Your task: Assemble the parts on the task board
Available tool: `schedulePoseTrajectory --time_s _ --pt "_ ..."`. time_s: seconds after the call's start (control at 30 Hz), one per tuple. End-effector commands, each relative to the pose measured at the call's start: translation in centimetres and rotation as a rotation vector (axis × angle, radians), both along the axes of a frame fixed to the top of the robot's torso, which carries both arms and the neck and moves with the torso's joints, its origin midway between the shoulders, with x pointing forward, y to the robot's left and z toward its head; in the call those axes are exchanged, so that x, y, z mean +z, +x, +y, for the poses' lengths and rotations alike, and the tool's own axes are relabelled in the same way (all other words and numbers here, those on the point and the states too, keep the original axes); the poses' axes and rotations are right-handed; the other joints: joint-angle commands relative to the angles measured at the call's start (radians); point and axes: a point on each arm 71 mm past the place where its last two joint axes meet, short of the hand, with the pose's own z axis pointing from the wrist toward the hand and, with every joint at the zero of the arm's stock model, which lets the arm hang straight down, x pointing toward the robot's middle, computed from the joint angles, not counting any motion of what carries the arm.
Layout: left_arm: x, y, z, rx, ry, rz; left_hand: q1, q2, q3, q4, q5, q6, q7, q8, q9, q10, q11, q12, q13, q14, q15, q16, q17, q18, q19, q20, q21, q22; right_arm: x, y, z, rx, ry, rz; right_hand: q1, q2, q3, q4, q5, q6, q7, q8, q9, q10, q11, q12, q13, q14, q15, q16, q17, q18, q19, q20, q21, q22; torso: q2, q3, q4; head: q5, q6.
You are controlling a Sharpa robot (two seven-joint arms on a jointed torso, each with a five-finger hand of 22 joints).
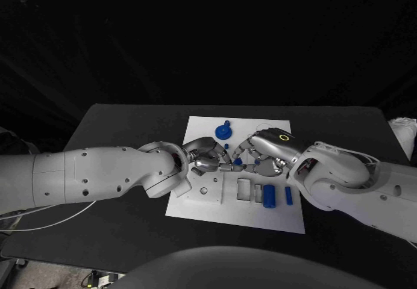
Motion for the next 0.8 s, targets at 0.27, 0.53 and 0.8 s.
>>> schedulePoseTrajectory --time_s 0.27,0.53,0.8 --pt "0.19 -0.01 -0.37 0.005 -0.042 -0.002 -0.011 0.046 -0.016 -0.001 0.026 -0.016 -0.001 0.019 0.009 0.106 -0.004 0.002 0.263 0.105 -0.006 0.002 0.263 0.009 0.013 -0.004 -0.004 0.222 -0.17 -0.05 0.16 0.012 -0.019 0.014 -0.006 0.002 -0.005 0.000 0.006 0.005 -0.003 0.004 0.002 0.015 0.007 0.002 0.138 0.103 0.007 0.003 0.263 0.005 0.000 0.005 0.002 0.154 0.000 0.0000 0.0000 0.000 0.000" --pt "0.23 -0.03 -0.65 0.001 -0.055 -0.005 -0.003 0.100 -0.018 -0.002 0.084 -0.023 -0.005 0.034 0.015 0.106 -0.007 0.002 0.263 0.105 -0.007 0.002 0.263 0.009 0.012 -0.005 -0.005 0.221 -0.17 -0.09 0.23 0.014 -0.020 0.016 -0.006 0.002 -0.005 0.000 0.006 0.005 -0.003 0.004 0.002 0.015 0.007 0.002 0.138 0.103 0.007 0.003 0.263 0.005 0.000 0.005 0.002 0.154 0.000 0.0001 0.0000 0.001 0.000" --pt "0.15 -0.10 -0.82 -0.007 -0.059 -0.002 0.055 0.127 -0.002 -0.002 0.168 -0.033 -0.010 0.041 0.017 0.106 -0.011 0.002 0.263 0.105 -0.011 0.002 0.263 0.009 0.011 -0.008 -0.005 0.221 -0.15 -0.09 0.23 0.013 -0.017 0.013 -0.004 0.003 -0.004 0.000 0.007 0.004 -0.003 0.002 0.002 0.015 0.007 0.001 0.138 0.103 0.006 0.003 0.263 0.005 0.001 0.005 0.002 0.154 0.000 0.0000 -0.0001 0.000 0.000"
